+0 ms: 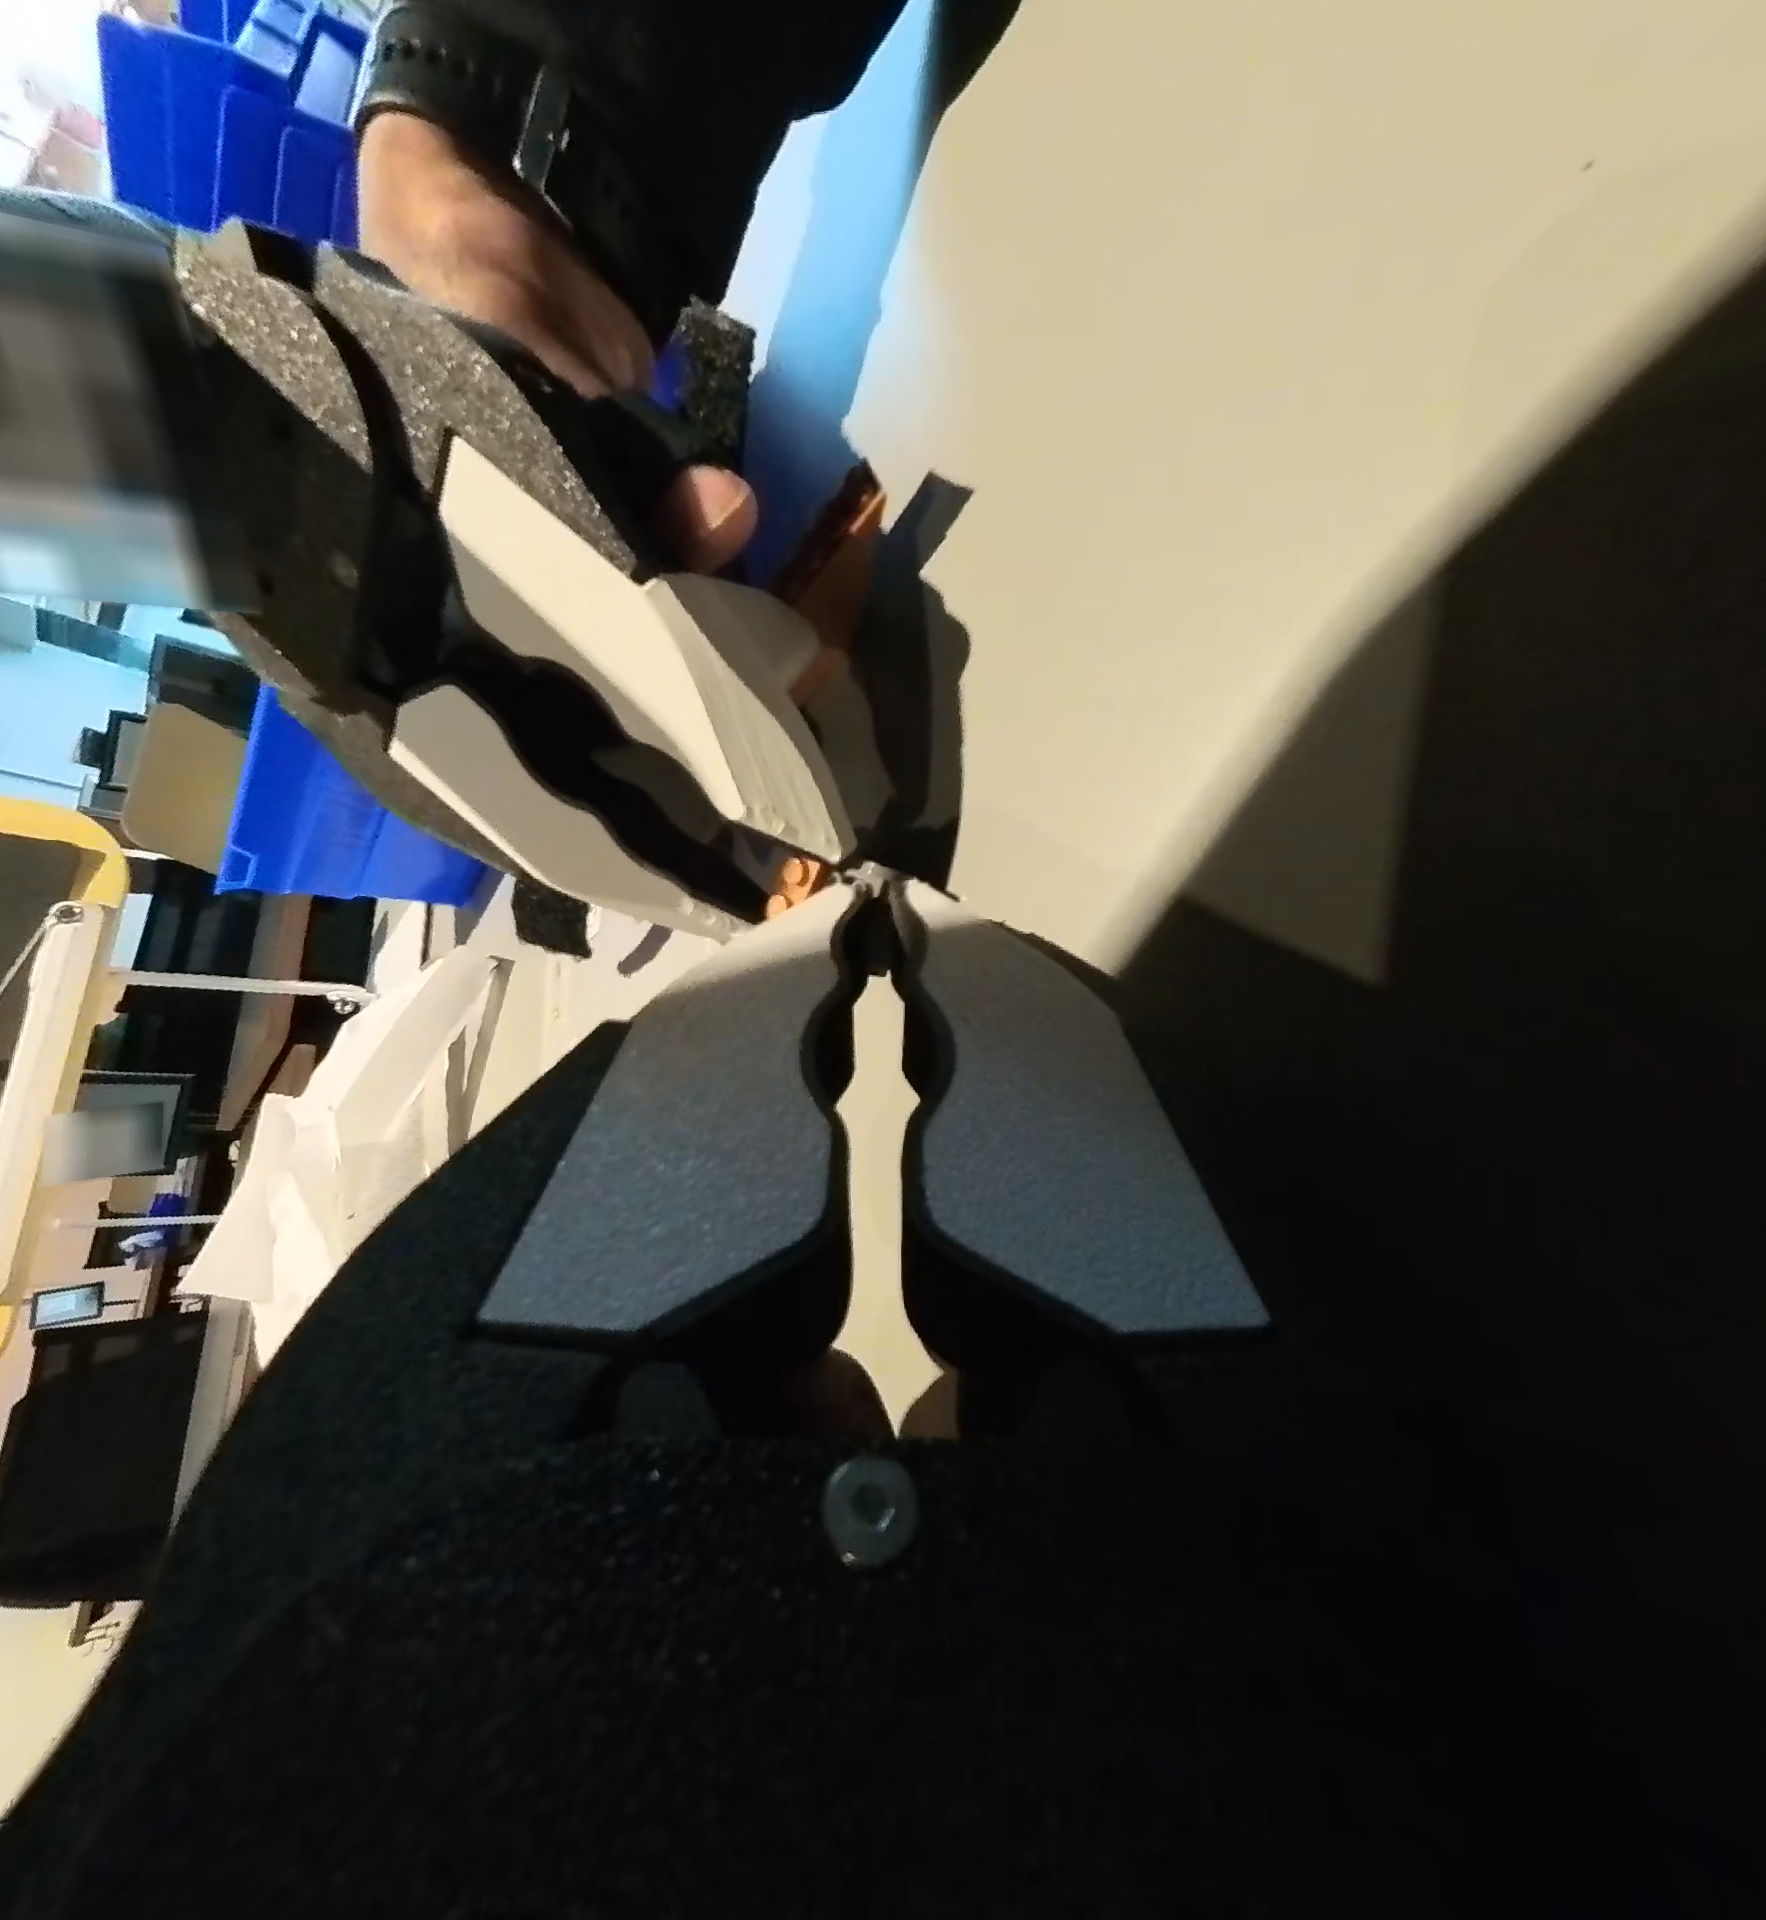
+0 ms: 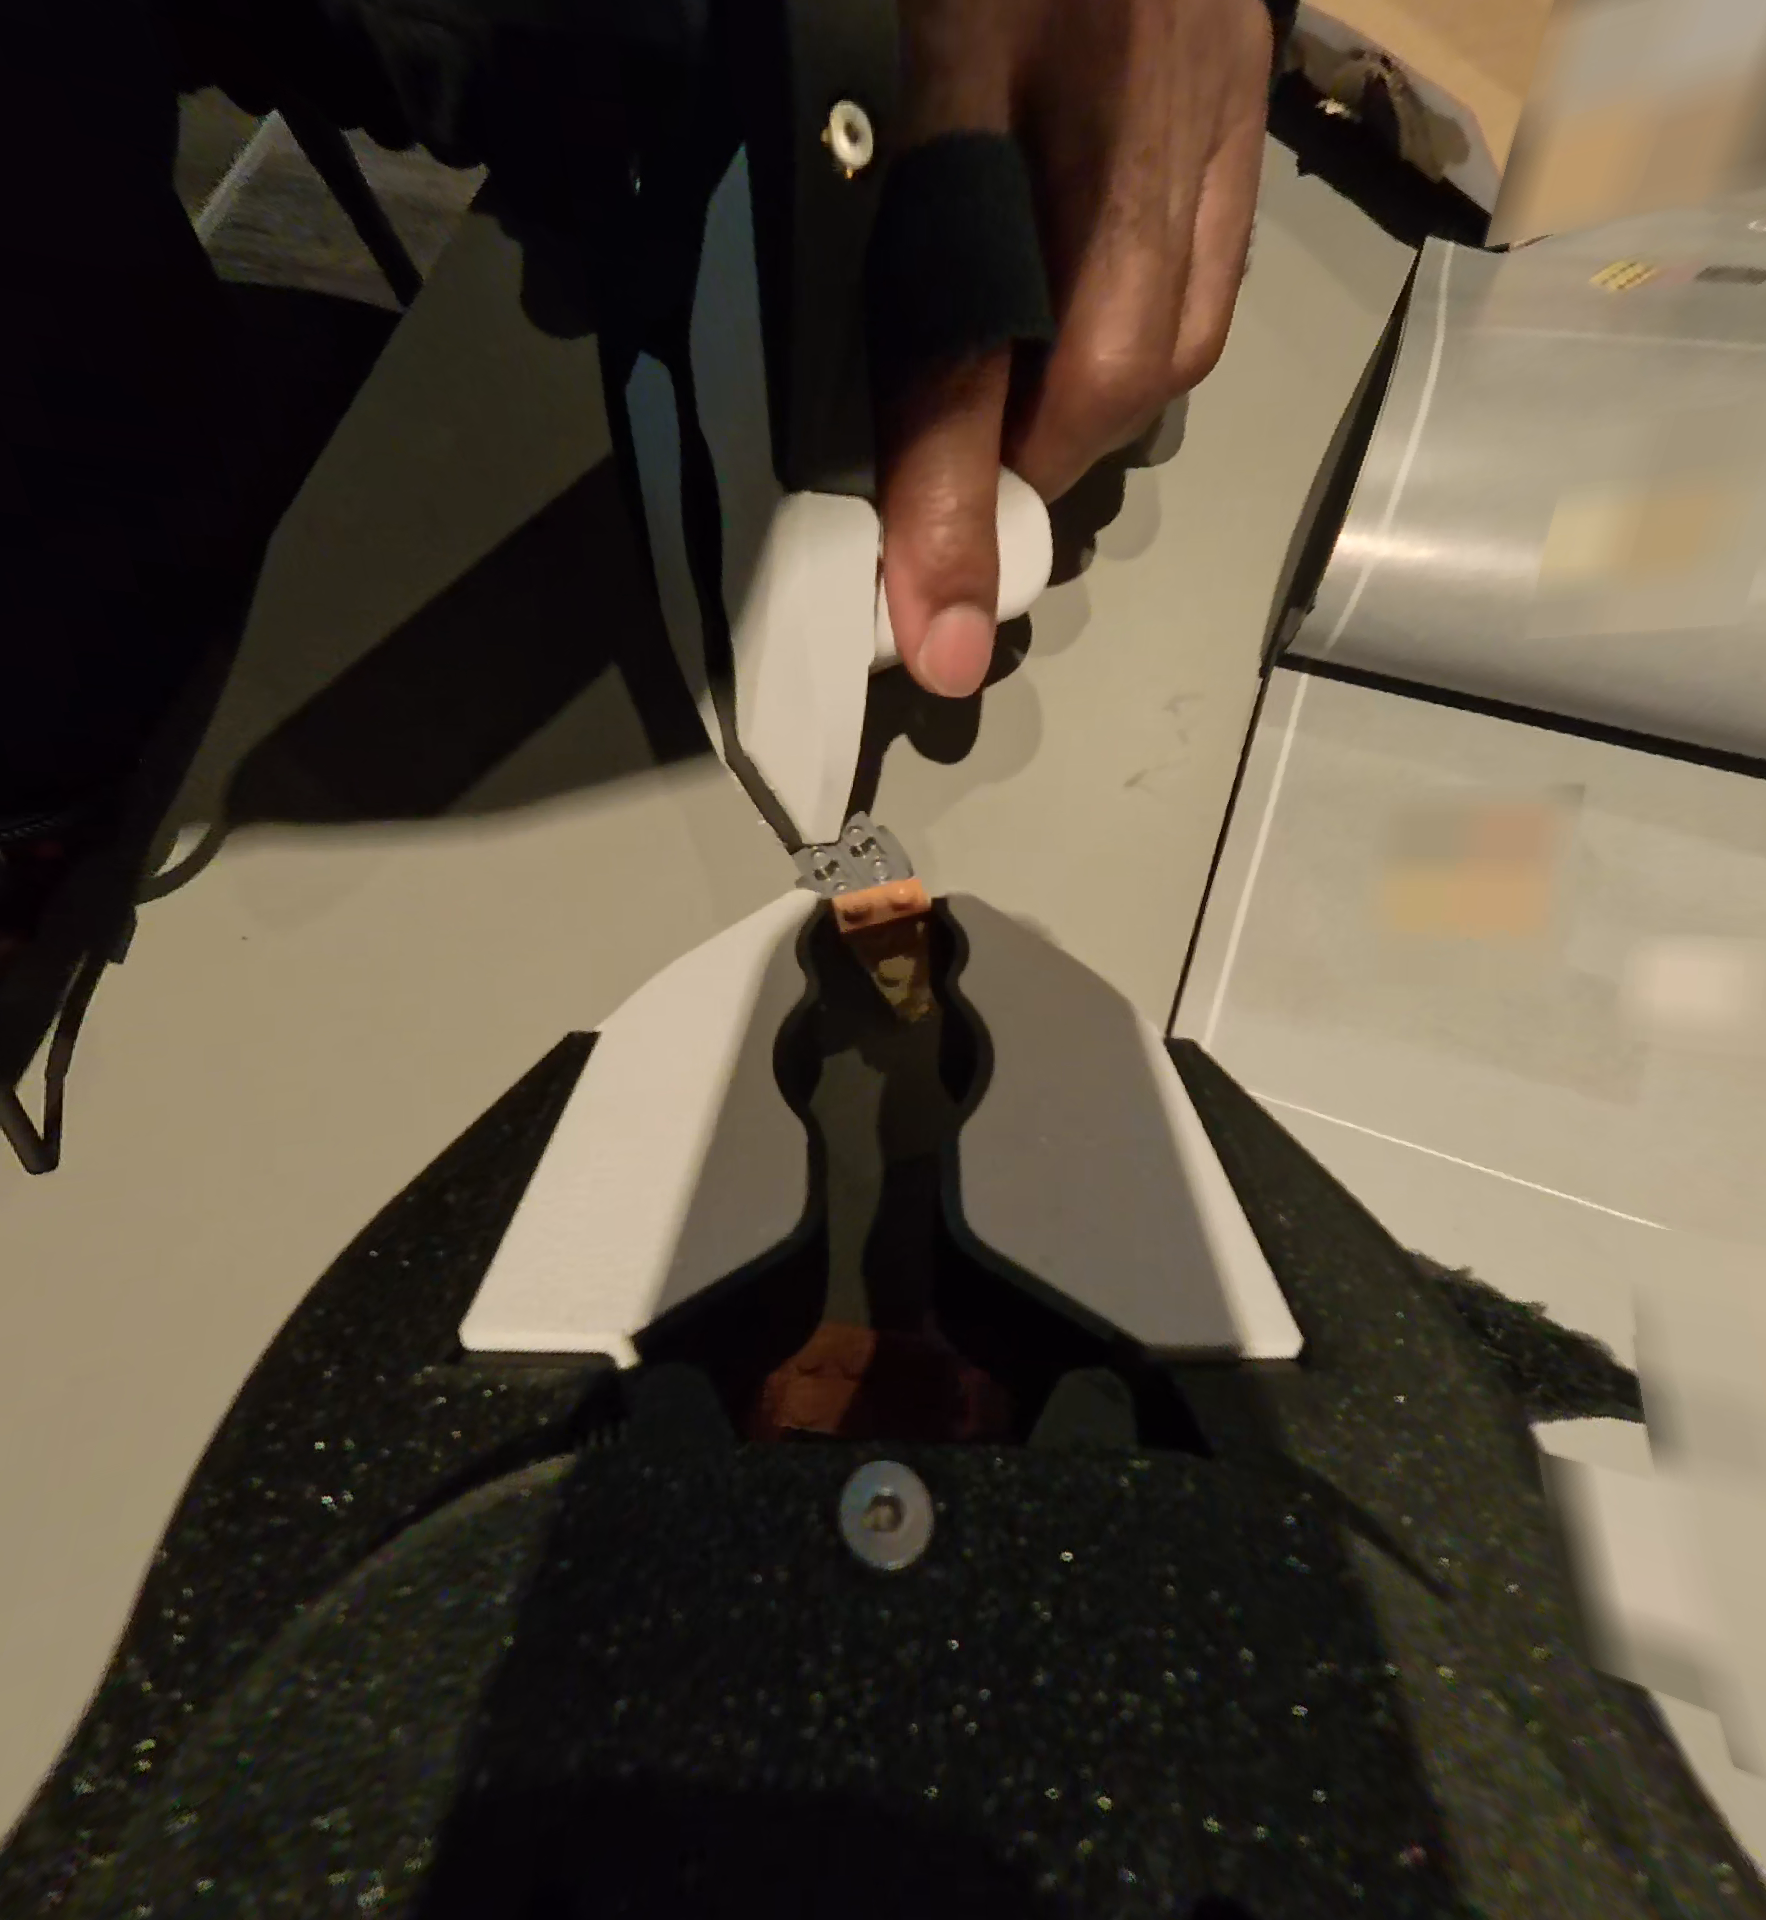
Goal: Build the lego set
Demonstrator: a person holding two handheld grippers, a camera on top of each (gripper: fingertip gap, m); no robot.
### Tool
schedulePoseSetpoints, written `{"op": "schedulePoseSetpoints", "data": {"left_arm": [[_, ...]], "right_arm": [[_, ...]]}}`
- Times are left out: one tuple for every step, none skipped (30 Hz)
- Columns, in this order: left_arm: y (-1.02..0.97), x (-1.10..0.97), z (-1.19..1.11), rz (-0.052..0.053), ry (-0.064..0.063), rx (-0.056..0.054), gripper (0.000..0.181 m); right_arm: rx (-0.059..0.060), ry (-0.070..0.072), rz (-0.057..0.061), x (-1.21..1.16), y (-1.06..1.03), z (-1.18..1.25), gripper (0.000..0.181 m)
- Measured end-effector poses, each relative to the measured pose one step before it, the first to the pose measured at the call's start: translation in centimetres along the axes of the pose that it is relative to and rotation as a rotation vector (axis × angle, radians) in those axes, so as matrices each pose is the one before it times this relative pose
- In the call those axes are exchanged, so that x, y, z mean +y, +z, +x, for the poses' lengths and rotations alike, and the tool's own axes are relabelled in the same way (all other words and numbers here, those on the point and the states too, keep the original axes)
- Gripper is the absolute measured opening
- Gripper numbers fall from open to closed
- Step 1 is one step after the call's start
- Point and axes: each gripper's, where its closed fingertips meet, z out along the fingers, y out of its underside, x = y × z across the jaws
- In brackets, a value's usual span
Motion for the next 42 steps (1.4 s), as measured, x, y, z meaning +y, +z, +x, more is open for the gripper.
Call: {"op": "schedulePoseSetpoints", "data": {"left_arm": [[-0.016, -0.015, 0.011, 0.0011, 0.0002, 0.0009, 0.002], [0.004, 0.010, -0.014, 0.0000, 0.0004, -0.0002, 0.002], [-0.006, 0.012, -0.012, -0.0003, 0.0006, -0.0003, 0.001], [-0.013, -0.005, -0.004, 0.0005, 0.0004, 0.0003, 0.001], [-0.023, -0.003, 0.003, 0.0002, 0.0008, 0.0005, 0.001], [-0.022, 0.012, -0.004, -0.0008, 0.0022, 0.0012, 0.000], [-0.042, 0.032, -0.003, -0.0025, 0.0032, 0.0014, 0.000], [-0.041, 0.060, -0.019, -0.0041, 0.0045, 0.0008, 0.000], [-0.044, 0.082, -0.028, -0.0044, 0.0033, 0.0003, 0.000], [-0.045, 0.090, -0.024, -0.0039, 0.0003, 0.0006, 0.000], [-0.037, 0.091, -0.032, -0.0038, -0.0005, -0.0001, 0.001], [-0.026, 0.071, -0.020, -0.0029, -0.0013, 0.0002, 0.001], [-0.032, 0.055, -0.014, -0.0025, -0.0023, 0.0012, 0.001], [-0.038, 0.051, -0.006, -0.0022, -0.0018, 0.0017, 0.001], [-0.050, 0.056, -0.008, -0.0028, -0.0007, 0.0016, 0.001], [-0.076, 0.076, -0.020, -0.0035, -0.0010, 0.0012, 0.001], [-0.121, 0.088, -0.050, -0.0020, -0.0047, 0.0018, 0.002], [-0.159, 0.060, -0.083, 0.0009, -0.0112, 0.0028, 0.003], [-0.140, -0.009, -0.101, 0.0051, -0.0185, 0.0037, 0.004], [-0.115, -0.066, -0.108, 0.0077, -0.0189, 0.0025, 0.005], [-0.043, -0.074, -0.135, 0.0058, -0.0104, -0.0040, 0.005], [0.023, 0.006, -0.125, -0.0004, -0.0019, -0.0083, 0.006], [0.096, 0.143, -0.031, -0.0086, 0.0013, -0.0039, 0.007], [0.124, 0.171, 0.097, -0.0091, 0.0020, 0.0027, 0.007], [0.089, 0.061, 0.123, -0.0021, -0.0006, 0.0034, 0.005], [0.050, -0.054, 0.066, 0.0024, -0.0014, 0.0026, 0.004], [0.032, -0.019, 0.070, 0.0004, -0.0009, 0.0034, 0.003], [0.014, -0.002, 0.067, -0.0007, 0.0018, 0.0032, 0.002], [0.001, 0.005, 0.033, -0.0010, 0.0039, 0.0003, 0.002], [-0.007, 0.021, 0.031, -0.0019, 0.0039, 0.0014, 0.001], [0.012, 0.044, 0.056, -0.0034, 0.0038, 0.0029, 0.001], [0.032, 0.093, 0.081, -0.0060, 0.0047, 0.0038, 0.004], [0.035, 0.056, 0.023, -0.0034, 0.0051, -0.0014, 0.005], [-0.004, 0.015, 0.035, -0.0015, 0.0036, 0.0016, 0.005], [0.019, 0.020, 0.068, -0.0016, 0.0004, 0.0038, 0.005], [0.023, 0.024, 0.025, -0.0022, 0.0017, 0.0004, 0.004], [0.002, 0.008, 0.005, -0.0006, 0.0020, -0.0004, 0.003], [-0.002, 0.003, 0.004, -0.0003, 0.0000, 0.0003, 0.003], [-0.003, 0.006, 0.001, -0.0005, 0.0001, 0.0002, 0.003], [0.001, 0.012, 0.004, -0.0006, 0.0004, 0.0000, 0.003], [-0.008, -0.001, 0.004, 0.0000, 0.0005, 0.0001, 0.003], [0.009, -0.004, 0.000, 0.0000, 0.0006, -0.0005, 0.003]], "right_arm": [[-0.0017, -0.0009, -0.0019, -0.017, 0.001, 0.005, 0.018], [0.0006, -0.0018, -0.0017, -0.002, 0.002, 0.004, 0.018], [0.0007, -0.0007, 0.0000, 0.007, -0.004, -0.016, 0.018], [-0.0006, -0.0002, -0.0001, 0.030, -0.012, -0.048, 0.018], [-0.0005, -0.0003, -0.0011, 0.037, -0.012, -0.051, 0.018], [-0.0008, 0.0004, -0.0016, 0.030, -0.032, -0.047, 0.018], [-0.0006, 0.0022, -0.0024, 0.025, -0.008, -0.042, 0.018], [0.0005, 0.0033, -0.0024, 0.008, -0.004, -0.035, 0.018], [0.0026, 0.0048, -0.0021, 0.008, -0.005, -0.026, 0.018], [0.0052, 0.0062, -0.0016, 0.002, 0.001, -0.016, 0.018], [0.0079, 0.0049, -0.0010, -0.008, 0.011, 0.000, 0.018], [0.0089, 0.0031, -0.0004, -0.006, 0.023, -0.009, 0.018], [0.0100, 0.0017, -0.0004, -0.014, 0.019, 0.000, 0.018], [0.0100, 0.0024, -0.0001, -0.006, 0.022, -0.012, 0.018], [0.0084, 0.0036, -0.0004, -0.012, 0.014, -0.020, 0.018], [0.0079, 0.0020, 0.0003, -0.011, 0.023, -0.037, 0.018], [0.0056, 0.0021, 0.0020, -0.032, 0.034, -0.068, 0.018], [0.0043, 0.0038, 0.0033, -0.049, 0.053, -0.052, 0.017], [0.0048, 0.0035, 0.0035, -0.049, 0.066, -0.036, 0.017], [0.0047, 0.0017, 0.0023, -0.044, 0.052, -0.002, 0.017], [0.0058, 0.0012, 0.0005, -0.025, 0.013, 0.026, 0.017], [0.0075, 0.0021, -0.0008, -0.016, 0.008, 0.085, 0.017], [0.0070, 0.0031, -0.0003, -0.002, -0.013, 0.097, 0.017], [0.0066, 0.0032, 0.0018, -0.022, 0.007, 0.105, 0.017], [0.0060, 0.0025, 0.0019, 0.003, -0.006, 0.100, 0.017], [0.0009, 0.0037, 0.0026, -0.018, -0.002, 0.033, 0.017], [0.0005, 0.0019, 0.0014, -0.001, 0.003, 0.020, 0.017], [-0.0003, -0.0007, 0.0004, 0.000, -0.003, 0.008, 0.017], [-0.0002, -0.0011, -0.0004, 0.005, -0.003, 0.006, 0.017], [0.0008, -0.0018, -0.0006, 0.000, -0.011, 0.022, 0.017], [0.0009, -0.0041, -0.0007, -0.007, -0.015, 0.013, 0.017], [-0.0013, -0.0056, 0.0000, -0.013, -0.028, -0.009, 0.017], [-0.0004, -0.0050, 0.0016, -0.041, -0.040, -0.003, 0.017], [-0.0014, -0.0032, 0.0024, -0.061, -0.039, 0.006, 0.017], [-0.0020, -0.0023, 0.0026, -0.052, -0.037, -0.001, 0.017], [-0.0001, -0.0028, 0.0028, -0.056, -0.065, 0.032, 0.017], [0.0017, -0.0026, 0.0042, -0.073, -0.057, 0.067, 0.017], [0.0002, 0.0000, 0.0042, -0.053, -0.081, 0.054, 0.017], [-0.0022, 0.0020, 0.0033, -0.036, -0.050, 0.041, 0.017], [-0.0025, 0.0029, 0.0026, 0.004, -0.001, 0.042, 0.017], [-0.0024, 0.0035, 0.0011, 0.029, 0.059, 0.041, 0.017], [-0.0024, 0.0043, -0.0008, 0.053, 0.091, 0.033, 0.017]]}}
